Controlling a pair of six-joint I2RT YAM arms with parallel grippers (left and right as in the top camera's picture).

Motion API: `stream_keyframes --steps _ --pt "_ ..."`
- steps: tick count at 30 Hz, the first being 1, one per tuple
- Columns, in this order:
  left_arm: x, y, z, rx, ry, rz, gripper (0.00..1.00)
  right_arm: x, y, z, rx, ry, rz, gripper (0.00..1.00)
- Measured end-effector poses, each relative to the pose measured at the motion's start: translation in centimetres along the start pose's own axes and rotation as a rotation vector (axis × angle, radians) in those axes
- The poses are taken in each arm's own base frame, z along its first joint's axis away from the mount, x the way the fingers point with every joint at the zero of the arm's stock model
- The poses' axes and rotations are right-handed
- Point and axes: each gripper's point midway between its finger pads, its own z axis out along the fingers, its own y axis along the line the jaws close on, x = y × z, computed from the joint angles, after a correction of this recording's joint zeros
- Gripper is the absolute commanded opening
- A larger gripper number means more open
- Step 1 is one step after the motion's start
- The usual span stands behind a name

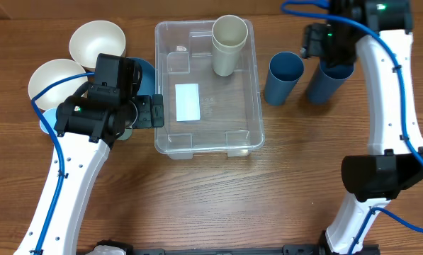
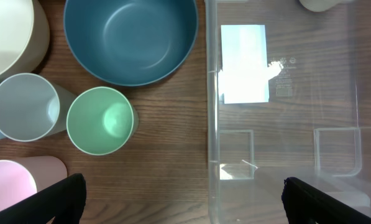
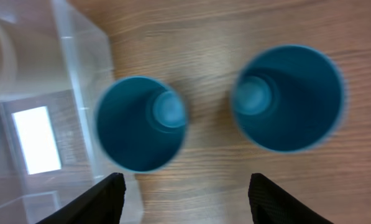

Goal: Pack container
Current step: 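Grasp a tall blue cup rim with the right gripper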

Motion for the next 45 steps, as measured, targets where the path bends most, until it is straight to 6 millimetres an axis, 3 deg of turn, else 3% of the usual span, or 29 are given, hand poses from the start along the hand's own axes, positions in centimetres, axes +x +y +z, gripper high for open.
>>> stream_keyframes --steps 5,7,15,21,23,26,31,34,37,41,45 --pt "0.0 0.0 0.0 0.000 -0.001 0.000 1.00 0.1 -0.2 0.3 0.003 0.008 0.022 0.64" --pt "-0.1 0.0 0.0 0.001 -0.003 0.000 1.00 0.4 -0.2 1.2 0.006 0.026 0.025 0.60" --pt "-0.1 0.0 0.0 0.001 -0.003 0.000 1.00 3.4 0.1 7.8 -0.034 0.162 0.051 0.54" --pt "-0.1 0.0 0.0 0.001 -0.004 0.000 1.00 4.6 0.7 9.9 -0.051 0.192 0.047 0.35" --pt "-0.1 0.0 0.0 0.001 -0.004 0.000 1.00 4.4 1.2 10.0 -0.063 0.182 0.036 0.18" --pt "-0.1 0.0 0.0 0.001 -0.003 0.000 1.00 4.3 1.6 10.0 -0.069 0.176 0.036 0.05" --pt "-0.1 0.0 0.0 0.001 -0.004 0.000 1.00 4.2 1.6 10.0 -0.066 0.172 0.031 0.04" --pt "-0.1 0.0 0.0 0.001 -0.003 0.000 1.00 4.0 1.5 9.4 -0.062 0.167 0.031 0.04" --pt "-0.1 0.0 0.0 0.001 -0.003 0.000 1.00 2.8 1.8 7.3 -0.063 0.130 0.029 0.04" --pt "-0.1 0.0 0.0 0.001 -0.004 0.000 1.00 0.8 2.5 2.8 -0.086 0.034 0.019 0.04" --pt "-0.1 0.0 0.0 0.001 -0.006 0.000 1.00 -0.6 4.0 -3.5 -0.129 -0.108 -0.013 0.04"
